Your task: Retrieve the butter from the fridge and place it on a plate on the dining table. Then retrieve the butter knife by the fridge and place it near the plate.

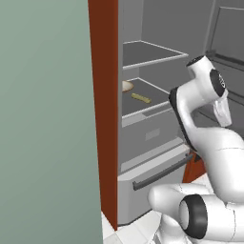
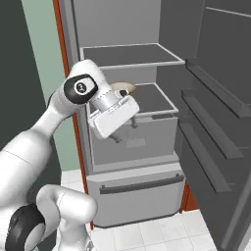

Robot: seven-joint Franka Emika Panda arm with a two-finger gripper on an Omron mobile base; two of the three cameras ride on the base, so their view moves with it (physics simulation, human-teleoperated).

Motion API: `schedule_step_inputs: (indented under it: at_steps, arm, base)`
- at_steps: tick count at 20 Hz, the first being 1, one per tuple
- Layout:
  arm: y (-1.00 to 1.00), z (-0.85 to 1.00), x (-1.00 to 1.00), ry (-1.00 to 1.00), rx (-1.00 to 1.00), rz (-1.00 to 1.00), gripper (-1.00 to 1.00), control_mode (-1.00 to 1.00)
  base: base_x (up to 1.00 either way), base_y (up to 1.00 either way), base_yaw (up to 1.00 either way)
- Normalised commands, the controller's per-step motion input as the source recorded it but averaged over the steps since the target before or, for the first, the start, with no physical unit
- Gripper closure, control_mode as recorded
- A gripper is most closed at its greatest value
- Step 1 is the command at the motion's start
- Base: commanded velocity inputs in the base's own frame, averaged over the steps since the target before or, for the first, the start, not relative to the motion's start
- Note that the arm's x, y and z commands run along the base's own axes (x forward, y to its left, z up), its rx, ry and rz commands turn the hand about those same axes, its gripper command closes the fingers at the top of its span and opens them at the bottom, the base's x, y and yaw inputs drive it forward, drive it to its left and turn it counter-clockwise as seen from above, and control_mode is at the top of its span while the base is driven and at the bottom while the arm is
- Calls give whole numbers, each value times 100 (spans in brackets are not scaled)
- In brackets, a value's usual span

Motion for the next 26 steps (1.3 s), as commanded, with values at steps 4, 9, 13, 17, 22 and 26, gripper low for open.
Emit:
schedule_step_inputs:
  at_steps: [4,9,13,17,22,26]
  arm:
    - [34,0,35,-47,56,-46,-100,-100]
    - [34,0,36,-46,38,-59,-100,-100]
    - [26,0,13,-37,21,-74,-100,-100]
    - [34,-1,3,-16,10,-75,-100,-100]
    - [81,-2,0,2,-11,-55,-100,-100]
    - [85,0,-8,13,-17,-27,-100,-100]
  base:
    - [0,0,0]
    - [0,0,0]
    - [0,0,0]
    - [0,0,0]
    - [0,0,0]
    - [0,0,0]
